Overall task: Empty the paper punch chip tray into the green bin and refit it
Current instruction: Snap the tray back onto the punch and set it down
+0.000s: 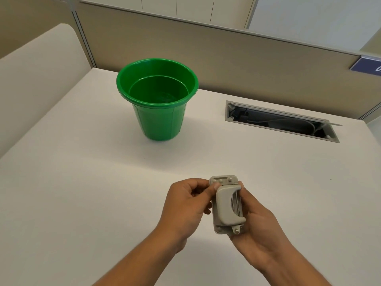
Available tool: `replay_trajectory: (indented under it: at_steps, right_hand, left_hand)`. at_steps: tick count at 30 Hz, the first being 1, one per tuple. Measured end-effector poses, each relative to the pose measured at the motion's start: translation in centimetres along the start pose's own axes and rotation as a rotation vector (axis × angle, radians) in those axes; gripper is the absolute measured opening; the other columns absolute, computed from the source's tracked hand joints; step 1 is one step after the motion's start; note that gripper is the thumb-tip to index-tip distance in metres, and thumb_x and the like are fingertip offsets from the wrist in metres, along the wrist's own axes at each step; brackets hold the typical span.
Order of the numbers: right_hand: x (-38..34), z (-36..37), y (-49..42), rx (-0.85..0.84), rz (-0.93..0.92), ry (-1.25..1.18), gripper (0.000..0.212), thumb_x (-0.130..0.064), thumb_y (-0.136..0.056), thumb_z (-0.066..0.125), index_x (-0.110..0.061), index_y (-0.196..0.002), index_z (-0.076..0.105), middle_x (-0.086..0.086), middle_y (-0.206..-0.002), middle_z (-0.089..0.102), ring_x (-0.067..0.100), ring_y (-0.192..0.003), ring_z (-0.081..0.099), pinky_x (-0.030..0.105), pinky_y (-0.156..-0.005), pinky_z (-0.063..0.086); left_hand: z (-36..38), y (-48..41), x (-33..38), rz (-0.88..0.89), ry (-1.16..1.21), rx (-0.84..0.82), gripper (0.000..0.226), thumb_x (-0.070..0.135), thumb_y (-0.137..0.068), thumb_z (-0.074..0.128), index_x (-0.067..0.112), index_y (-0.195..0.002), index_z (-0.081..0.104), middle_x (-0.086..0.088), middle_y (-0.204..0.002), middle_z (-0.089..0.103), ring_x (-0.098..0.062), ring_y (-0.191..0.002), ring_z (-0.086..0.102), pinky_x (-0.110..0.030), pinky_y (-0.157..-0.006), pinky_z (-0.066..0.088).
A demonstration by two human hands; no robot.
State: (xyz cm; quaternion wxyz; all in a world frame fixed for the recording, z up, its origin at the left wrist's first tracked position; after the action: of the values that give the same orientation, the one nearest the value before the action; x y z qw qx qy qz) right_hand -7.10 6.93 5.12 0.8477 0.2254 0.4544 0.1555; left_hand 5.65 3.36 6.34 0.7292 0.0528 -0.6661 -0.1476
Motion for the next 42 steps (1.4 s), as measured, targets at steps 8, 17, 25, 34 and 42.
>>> replay_trajectory:
  at_steps: [8,17,25,34,42]
  right_hand:
    - [-2.9,-1.2,0.8,-0.003,-0.159,0.329,0.037,-0.034,-0.07,0.073,-0.006,-0.095,0.077,0.014,-0.088,0.076,0.021,-0.068,0.065,0.029,-0.059,0.051]
    - [-4.1,-0.9,1.4,0.009,-0.257,0.436,0.027,-0.036,-0.061,0.075,-0.01,-0.069,0.072,0.001,-0.057,0.061,0.008,-0.045,0.046,0.018,-0.042,0.038]
    - [-3.9,-1.3,1.2,0.061,-0.278,0.431,0.035,-0.036,-0.064,0.073,-0.004,-0.078,0.074,0.006,-0.063,0.066,0.012,-0.047,0.05,0.021,-0.043,0.041]
    - [-2.4,-1.7,1.6,-0.009,-0.24,0.288,0.03,-0.015,-0.063,0.08,-0.005,-0.086,0.063,0.008,-0.067,0.07,0.017,-0.057,0.067,0.025,-0.054,0.055]
    - [-3.0,-2.3,1.3,-0.096,-0.073,0.365,0.032,-0.025,-0.073,0.074,-0.003,-0.096,0.073,0.02,-0.089,0.069,0.025,-0.071,0.065,0.033,-0.062,0.058]
  left_hand:
    - [-0.1,0.0,0.3,0.027,0.049,-0.081,0.017,0.033,-0.079,0.074,0.022,-0.091,0.08,-0.002,-0.087,0.079,-0.012,-0.075,0.07,-0.02,-0.064,0.054]
    - [0.2,0.3,0.7,0.045,0.084,-0.101,0.003,0.009,-0.079,0.077,0.009,-0.082,0.078,-0.007,-0.067,0.074,-0.016,-0.06,0.068,-0.025,-0.054,0.055]
    - [0.1,0.4,0.5,-0.003,0.067,-0.045,0.014,0.02,-0.081,0.075,0.006,-0.081,0.073,-0.008,-0.064,0.066,-0.015,-0.053,0.061,-0.021,-0.05,0.051]
    - [0.0,1.6,-1.8,-0.244,0.232,-0.147,0.019,0.016,-0.088,0.059,0.013,-0.081,0.077,-0.005,-0.075,0.072,-0.014,-0.064,0.061,-0.023,-0.057,0.05]
    - [-2.0,0.7,-1.4,-0.192,0.062,-0.138,0.025,0.036,-0.066,0.076,0.011,-0.067,0.075,-0.004,-0.066,0.065,-0.013,-0.06,0.055,-0.02,-0.055,0.046]
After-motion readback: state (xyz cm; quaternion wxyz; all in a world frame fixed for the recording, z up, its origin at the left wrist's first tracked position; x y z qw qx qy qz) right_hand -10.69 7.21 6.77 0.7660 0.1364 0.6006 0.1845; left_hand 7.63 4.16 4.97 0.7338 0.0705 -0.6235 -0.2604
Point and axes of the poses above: each hand's wrist, its own y-axis away from the middle knuckle, its own z-axis out of the palm, x = y × z, the point moved 7 cm from there along -y, towards the middle knuckle
